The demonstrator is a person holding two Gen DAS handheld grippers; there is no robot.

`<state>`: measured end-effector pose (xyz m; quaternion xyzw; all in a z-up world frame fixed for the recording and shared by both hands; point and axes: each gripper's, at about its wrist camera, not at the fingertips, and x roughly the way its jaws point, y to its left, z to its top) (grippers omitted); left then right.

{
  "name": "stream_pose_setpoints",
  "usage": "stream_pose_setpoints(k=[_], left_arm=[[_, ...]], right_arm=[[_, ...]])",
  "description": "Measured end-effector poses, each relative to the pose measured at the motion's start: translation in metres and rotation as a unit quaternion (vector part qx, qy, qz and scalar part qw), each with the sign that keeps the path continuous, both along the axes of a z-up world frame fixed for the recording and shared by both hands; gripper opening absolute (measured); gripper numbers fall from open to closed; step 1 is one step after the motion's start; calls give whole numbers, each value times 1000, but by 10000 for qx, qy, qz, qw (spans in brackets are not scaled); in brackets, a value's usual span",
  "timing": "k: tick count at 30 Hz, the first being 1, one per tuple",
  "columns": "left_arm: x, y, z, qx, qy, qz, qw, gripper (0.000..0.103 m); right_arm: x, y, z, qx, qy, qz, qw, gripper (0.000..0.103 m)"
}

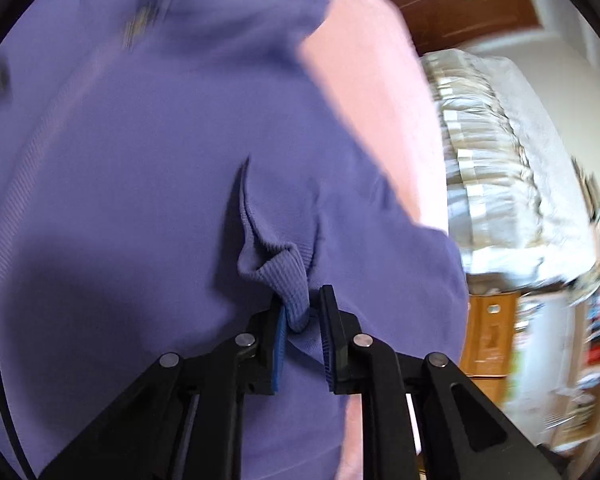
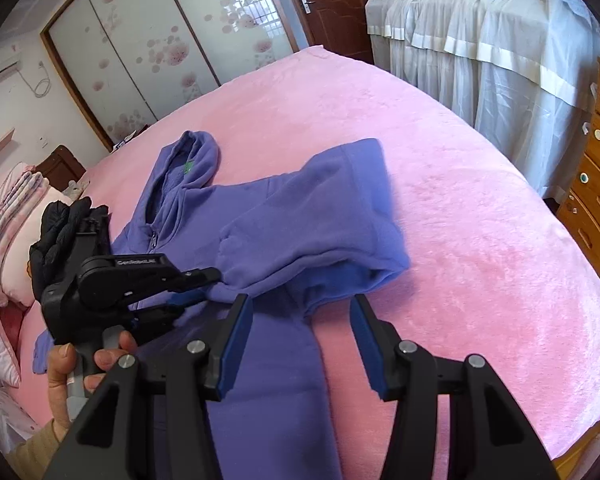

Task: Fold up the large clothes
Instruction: 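Lay the held sleeve across the chest and open the left tool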

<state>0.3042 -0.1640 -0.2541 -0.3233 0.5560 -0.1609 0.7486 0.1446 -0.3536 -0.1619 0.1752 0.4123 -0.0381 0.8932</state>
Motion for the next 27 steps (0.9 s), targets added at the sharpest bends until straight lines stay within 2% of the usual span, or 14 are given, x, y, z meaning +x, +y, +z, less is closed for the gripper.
stream_pose_setpoints(k=[3, 6, 8, 11, 14, 18, 21, 27], left_arm=[[-1, 8, 51, 432, -766, 61, 9961, 12], [-1, 26, 96, 1023, -1485, 222, 9834, 7], [1, 43, 114, 1294, -1721, 334, 9760, 7], [4, 68, 122, 1709, -1875, 547, 9657, 7], [4, 95, 117, 1945, -1809, 785, 9609, 7], [-4, 141, 82, 2275, -1532, 1077, 9556, 7], [-10, 172, 58, 2371, -1264, 1174, 9561, 7], [-9, 184, 14, 2494, -849, 1136, 9579, 7]], right_arm=[[-5, -7, 4, -94, -62, -104, 9999, 51], [-6, -11, 4, -178, -69, -157, 9997, 51], [-2, -11, 0, -266, 7, -189, 9995, 51], [6, -9, -11, -287, 137, -166, 9994, 51], [14, 0, -23, -307, 296, -119, 9990, 51], [25, 11, -37, -297, 501, -31, 9983, 51], [29, 21, -42, -371, 591, 61, 9975, 51], [41, 31, -44, -513, 649, 123, 9965, 51]])
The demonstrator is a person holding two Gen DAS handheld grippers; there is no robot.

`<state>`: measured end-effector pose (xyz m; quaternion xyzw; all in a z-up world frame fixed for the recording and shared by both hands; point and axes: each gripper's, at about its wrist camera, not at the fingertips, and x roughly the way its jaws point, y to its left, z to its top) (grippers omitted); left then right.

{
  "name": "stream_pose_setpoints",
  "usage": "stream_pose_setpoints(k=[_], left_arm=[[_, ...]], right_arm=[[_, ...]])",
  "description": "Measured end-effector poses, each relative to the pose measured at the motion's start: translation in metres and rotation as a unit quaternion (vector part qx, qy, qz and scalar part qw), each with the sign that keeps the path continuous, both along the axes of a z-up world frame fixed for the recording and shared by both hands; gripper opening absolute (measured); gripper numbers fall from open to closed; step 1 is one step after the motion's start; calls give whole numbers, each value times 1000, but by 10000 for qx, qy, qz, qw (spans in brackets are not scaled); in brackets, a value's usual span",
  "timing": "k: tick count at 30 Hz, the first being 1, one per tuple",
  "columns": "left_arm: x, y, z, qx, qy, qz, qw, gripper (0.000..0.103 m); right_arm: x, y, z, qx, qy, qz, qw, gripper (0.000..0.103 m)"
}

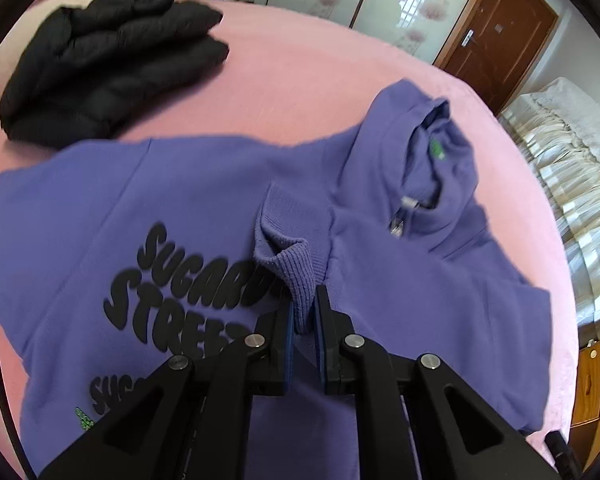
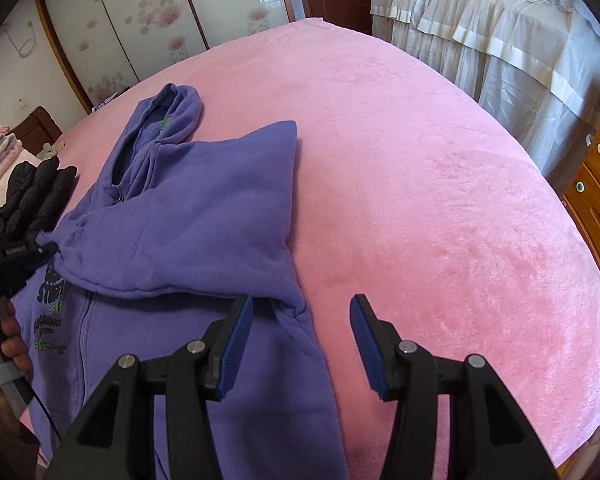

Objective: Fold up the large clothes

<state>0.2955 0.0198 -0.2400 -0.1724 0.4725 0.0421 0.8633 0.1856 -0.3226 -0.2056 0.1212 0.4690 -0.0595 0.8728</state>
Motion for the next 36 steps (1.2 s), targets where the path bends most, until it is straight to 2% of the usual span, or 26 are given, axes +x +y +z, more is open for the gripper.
stream_pose_setpoints(k=[2, 8, 11, 14, 16, 20, 23, 24, 25, 28, 32, 36], left_arm=[[-2, 2, -9, -44, 40, 15, 10000, 7], [-6, 9, -13, -201, -30, -24, 9998, 7], [-3, 13, -14, -262, -32, 5, 9997, 7], [-4, 17, -20, -272, 17, 46, 9996, 8], [-3, 19, -26, -242, 88, 46, 9997, 10], [-2, 26, -30, -413, 184, -5, 9990, 15], [-8, 35, -18, -642, 189, -35, 9977, 40], [-12, 38, -11, -650, 127, -23, 9978, 50], [-17, 41, -4, -577, 74, 17, 9983, 55], [-30, 46, 18, -246, 77, 13, 9997, 66], [-46, 44, 44, 42, 143, -168, 9997, 70], [-69, 37, 78, 295, -57, -303, 9991, 80]], right_arm=[[5, 2, 1, 5, -20, 2, 10000, 51], [31, 18, 0, 6, -57, 94, 9999, 51], [46, 25, -13, -116, 145, 58, 9998, 51], [56, 22, -39, -271, 668, -126, 9973, 51], [53, 15, -50, -13, 669, -231, 9975, 51], [50, 16, -48, -96, 656, -168, 9977, 52], [46, 16, -41, -112, 690, -179, 9974, 53], [43, 14, -38, -82, 690, -205, 9974, 53], [40, 13, -34, -63, 680, -227, 9974, 54], [27, 15, -21, -110, 565, -261, 9980, 54], [10, 24, 0, -190, 375, -218, 9989, 54], [-8, 37, 28, -209, 122, -130, 9996, 54]])
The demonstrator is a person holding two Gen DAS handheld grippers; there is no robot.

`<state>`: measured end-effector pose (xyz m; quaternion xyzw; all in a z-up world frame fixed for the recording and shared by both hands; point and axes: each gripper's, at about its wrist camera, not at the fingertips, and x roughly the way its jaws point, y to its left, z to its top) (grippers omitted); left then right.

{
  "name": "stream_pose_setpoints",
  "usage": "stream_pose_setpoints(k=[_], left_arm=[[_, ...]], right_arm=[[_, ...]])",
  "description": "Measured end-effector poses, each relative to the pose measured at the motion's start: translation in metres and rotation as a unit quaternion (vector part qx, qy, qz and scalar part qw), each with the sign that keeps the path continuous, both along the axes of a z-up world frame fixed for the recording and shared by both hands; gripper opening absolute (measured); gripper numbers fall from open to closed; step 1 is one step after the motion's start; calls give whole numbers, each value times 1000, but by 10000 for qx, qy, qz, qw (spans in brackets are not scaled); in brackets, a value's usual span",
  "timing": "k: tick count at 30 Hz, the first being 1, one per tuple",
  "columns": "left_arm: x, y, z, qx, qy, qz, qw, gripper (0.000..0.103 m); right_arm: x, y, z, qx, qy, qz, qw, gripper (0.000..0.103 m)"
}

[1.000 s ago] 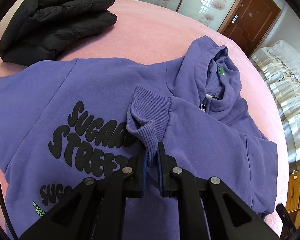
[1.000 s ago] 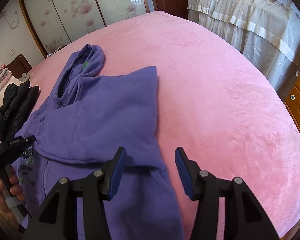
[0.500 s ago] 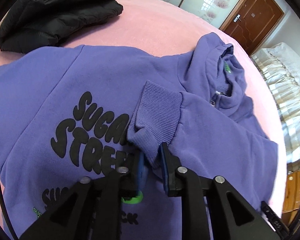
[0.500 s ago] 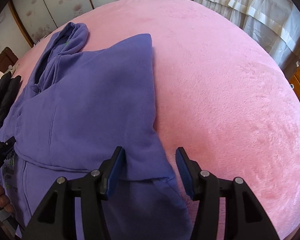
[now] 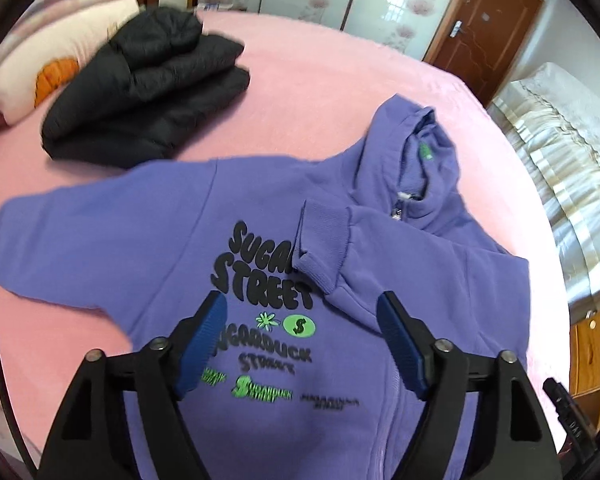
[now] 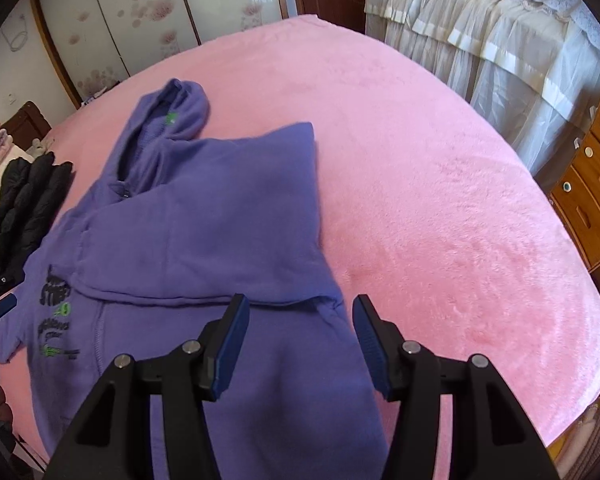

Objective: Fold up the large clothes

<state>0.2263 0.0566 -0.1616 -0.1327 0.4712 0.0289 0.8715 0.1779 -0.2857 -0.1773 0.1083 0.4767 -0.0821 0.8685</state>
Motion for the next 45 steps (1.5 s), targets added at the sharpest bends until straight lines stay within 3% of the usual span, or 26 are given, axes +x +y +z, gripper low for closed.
stream_pose_setpoints(k=[9, 14, 19, 26, 34, 45], left_arm=[[-56, -20, 70, 49, -488, -473, 9977, 92], [-82, -36, 92, 70, -656, -720, 9952, 95], [-109, -50, 113, 359, -832, -958, 9913, 96], [-130, -58, 127, 686, -1041, -1093, 9862, 100], [-134, -54, 125, 1053, -1057, -1100, 9827, 100], [-136, 7, 119, 948, -946, -651, 9888, 100]], right_arm=[[-39, 29, 75, -127, -682, 244, 9973, 54], [-61, 44, 111, -174, -1001, 339, 9942, 54], [-79, 58, 135, -262, -1201, 403, 9916, 54], [-89, 74, 147, -317, -1333, 464, 9895, 54], [-84, 92, 142, -392, -1192, 582, 9904, 54], [-71, 139, 142, -495, -1150, 948, 9876, 54]])
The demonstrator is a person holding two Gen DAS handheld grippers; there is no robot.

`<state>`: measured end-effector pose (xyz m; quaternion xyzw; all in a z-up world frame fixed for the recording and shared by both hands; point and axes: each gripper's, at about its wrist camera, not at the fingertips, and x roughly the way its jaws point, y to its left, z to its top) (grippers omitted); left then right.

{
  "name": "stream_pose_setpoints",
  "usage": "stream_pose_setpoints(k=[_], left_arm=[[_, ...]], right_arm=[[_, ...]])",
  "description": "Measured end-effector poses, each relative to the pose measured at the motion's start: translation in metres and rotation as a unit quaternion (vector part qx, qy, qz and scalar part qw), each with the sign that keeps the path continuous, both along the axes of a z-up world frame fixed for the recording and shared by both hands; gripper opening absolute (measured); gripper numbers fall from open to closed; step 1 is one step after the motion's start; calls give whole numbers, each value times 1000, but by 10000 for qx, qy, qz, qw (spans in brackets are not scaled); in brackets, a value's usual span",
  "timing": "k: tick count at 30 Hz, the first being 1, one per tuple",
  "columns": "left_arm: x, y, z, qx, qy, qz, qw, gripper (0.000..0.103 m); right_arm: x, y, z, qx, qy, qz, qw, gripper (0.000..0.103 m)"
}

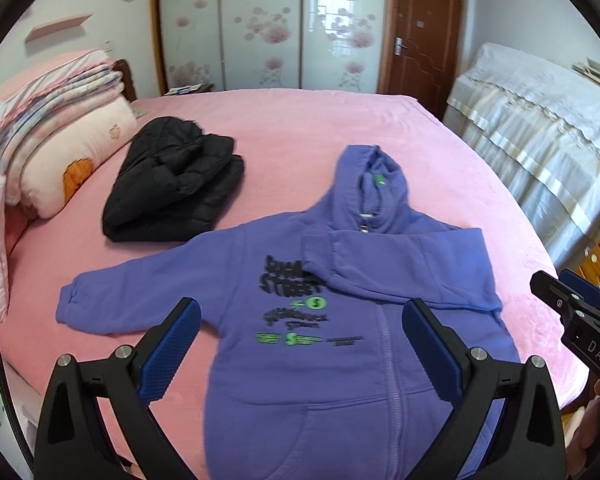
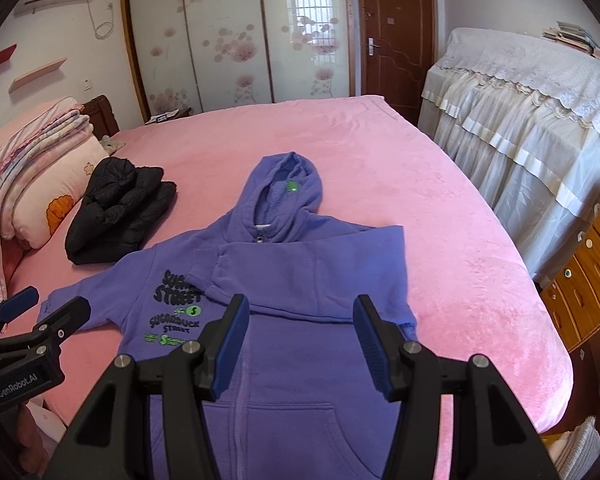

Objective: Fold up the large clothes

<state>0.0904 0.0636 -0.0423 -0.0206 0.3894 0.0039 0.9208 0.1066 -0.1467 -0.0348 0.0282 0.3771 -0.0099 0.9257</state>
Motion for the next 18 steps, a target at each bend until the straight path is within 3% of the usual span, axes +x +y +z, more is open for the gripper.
stream_pose_setpoints(k=[6, 12, 18], left_arm=[[-7, 64, -2, -267, -51, 529, 9982, 100], [-10, 142, -21, -781, -34, 1211, 9896, 100], [-2, 231, -77, -1446, 284, 2079, 9670, 100]], right_arm=[[7, 52, 5, -93, -82, 401, 9991, 54], [17, 122, 8, -174, -249, 895, 9955, 54], [35, 197, -7, -256, -245, 1393, 9896, 54]])
